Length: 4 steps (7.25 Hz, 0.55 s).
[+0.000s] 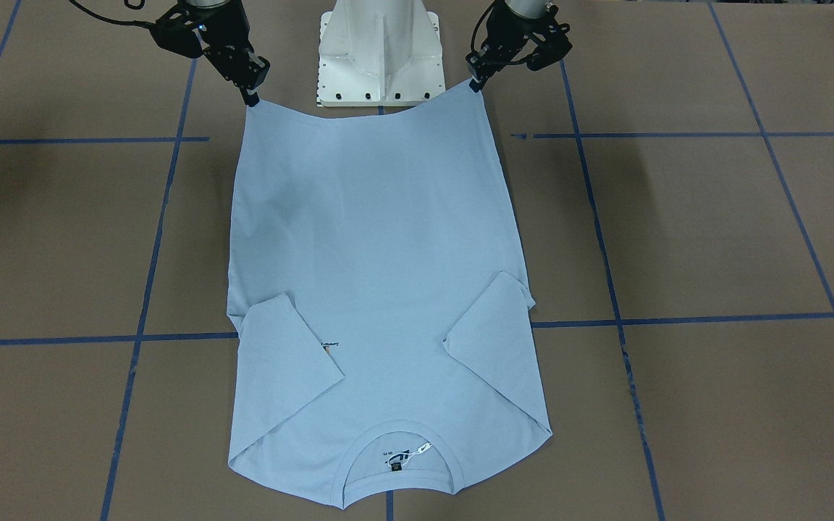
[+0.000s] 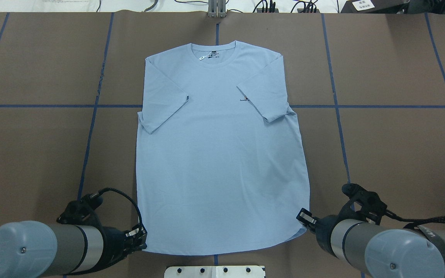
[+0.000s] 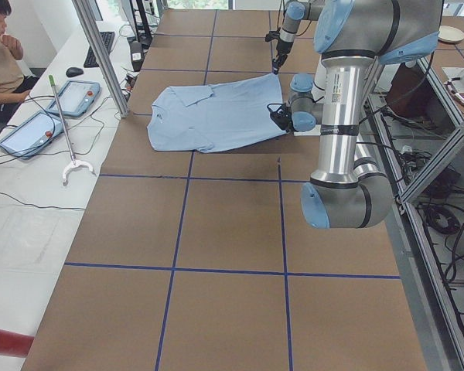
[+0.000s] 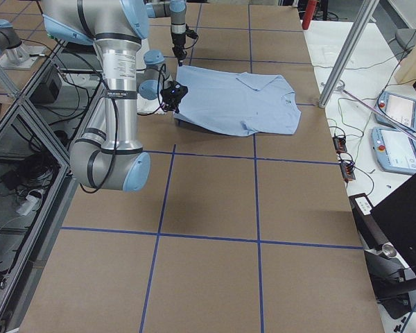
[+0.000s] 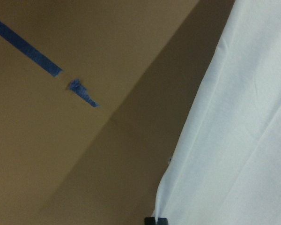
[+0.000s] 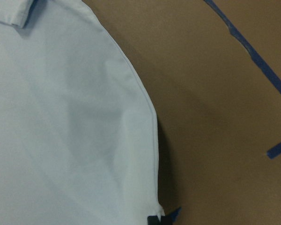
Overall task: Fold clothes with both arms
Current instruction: 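Lift the hem with both grippers and fold it toward the collar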
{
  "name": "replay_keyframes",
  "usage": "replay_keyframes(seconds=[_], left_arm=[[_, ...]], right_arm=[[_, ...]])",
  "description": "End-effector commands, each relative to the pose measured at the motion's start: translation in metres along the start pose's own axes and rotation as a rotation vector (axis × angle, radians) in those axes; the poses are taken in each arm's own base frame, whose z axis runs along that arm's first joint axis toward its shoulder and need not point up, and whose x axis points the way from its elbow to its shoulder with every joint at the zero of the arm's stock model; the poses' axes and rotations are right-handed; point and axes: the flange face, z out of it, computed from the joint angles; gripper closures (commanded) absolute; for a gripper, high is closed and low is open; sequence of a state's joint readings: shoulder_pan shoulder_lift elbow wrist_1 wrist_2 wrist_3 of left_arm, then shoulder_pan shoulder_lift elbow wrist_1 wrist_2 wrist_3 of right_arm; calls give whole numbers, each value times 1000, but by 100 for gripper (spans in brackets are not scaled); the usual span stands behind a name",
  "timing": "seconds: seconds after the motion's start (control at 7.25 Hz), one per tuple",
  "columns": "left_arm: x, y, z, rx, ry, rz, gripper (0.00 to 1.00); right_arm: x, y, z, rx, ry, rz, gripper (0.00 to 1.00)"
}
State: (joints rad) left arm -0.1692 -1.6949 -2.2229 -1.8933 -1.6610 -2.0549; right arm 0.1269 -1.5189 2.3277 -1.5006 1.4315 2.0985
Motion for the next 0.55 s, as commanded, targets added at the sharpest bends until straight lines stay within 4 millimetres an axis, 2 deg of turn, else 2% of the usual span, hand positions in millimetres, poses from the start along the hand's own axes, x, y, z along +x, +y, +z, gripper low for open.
replay_keyframes(seconds=[0.0,0.14,0.28,0.41], left_arm=[[51,-65,-23,137,71,164,100],[70,-108,-24,220,71,200,100],[83,-157,-21,303,49,222,100],[92,-204,-18,373,13,250,100]], right_arm=[[-58,-45,23,102,-50,-36,100],[-93,-87,32,122,-40,-65,100],[-121,-149,37,113,5,-58,100],[-151,-203,38,144,13,-105,100]])
